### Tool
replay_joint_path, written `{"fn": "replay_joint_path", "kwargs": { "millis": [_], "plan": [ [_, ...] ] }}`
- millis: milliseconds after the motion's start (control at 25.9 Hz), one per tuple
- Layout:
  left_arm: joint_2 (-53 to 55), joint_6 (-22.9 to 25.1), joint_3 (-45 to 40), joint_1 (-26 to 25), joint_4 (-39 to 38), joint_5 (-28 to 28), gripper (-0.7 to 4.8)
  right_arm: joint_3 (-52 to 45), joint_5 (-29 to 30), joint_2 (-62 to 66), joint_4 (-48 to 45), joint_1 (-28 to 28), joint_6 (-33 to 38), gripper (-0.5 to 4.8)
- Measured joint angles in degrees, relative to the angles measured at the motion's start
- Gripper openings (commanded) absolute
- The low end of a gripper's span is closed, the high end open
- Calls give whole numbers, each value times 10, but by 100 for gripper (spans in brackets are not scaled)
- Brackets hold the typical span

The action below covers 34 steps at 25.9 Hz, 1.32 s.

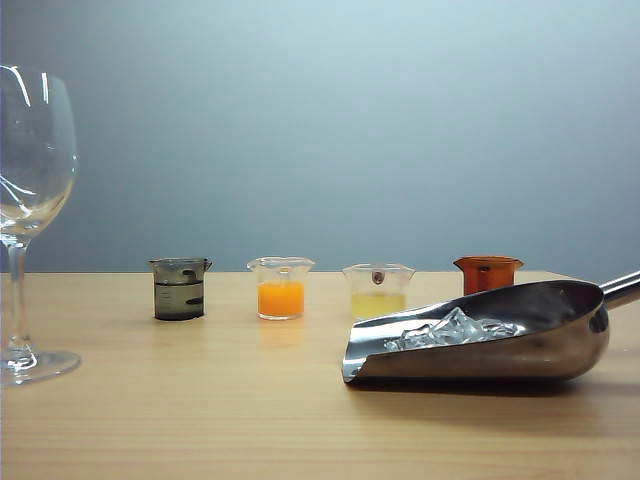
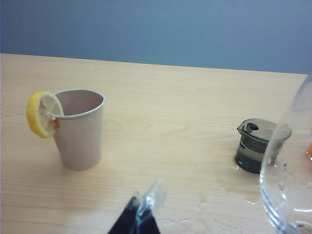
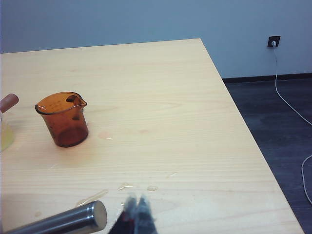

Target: Pick up the ice scoop on the desk filled with ice cubes, pour the ice into the goblet, and finally put the scoop back on the table.

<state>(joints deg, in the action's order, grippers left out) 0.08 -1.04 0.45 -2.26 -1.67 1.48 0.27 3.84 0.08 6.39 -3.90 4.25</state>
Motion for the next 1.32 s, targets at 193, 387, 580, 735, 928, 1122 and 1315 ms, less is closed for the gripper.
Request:
{"fn": "replay_joint_path", "kwargs": {
  "millis": [193,387,580,735,928,1122,1315],
  "plan": [
    [0,0,0,0,-3,0,-5,0,0,0,2,0,0,-5],
    [0,0,2,0,-12,0,-5,0,0,0,4,0,0,-5],
    [0,-39,90,0,-93,0,-5,63,-18,3,86,0,17,-5],
    [0,-43,208,0,-198,3,-5,102,-25,3,103,0,139,-5],
    [9,-9,310,0,-294,126,-5,194,-3,47,139,1,217,-6],
    [108,11,387,0,-422,190,-5,300,11,203,220,35,284,-6],
    [191,30,487,0,-415,203,-5,318,16,278,136,51,399,-6]
  ]
}}
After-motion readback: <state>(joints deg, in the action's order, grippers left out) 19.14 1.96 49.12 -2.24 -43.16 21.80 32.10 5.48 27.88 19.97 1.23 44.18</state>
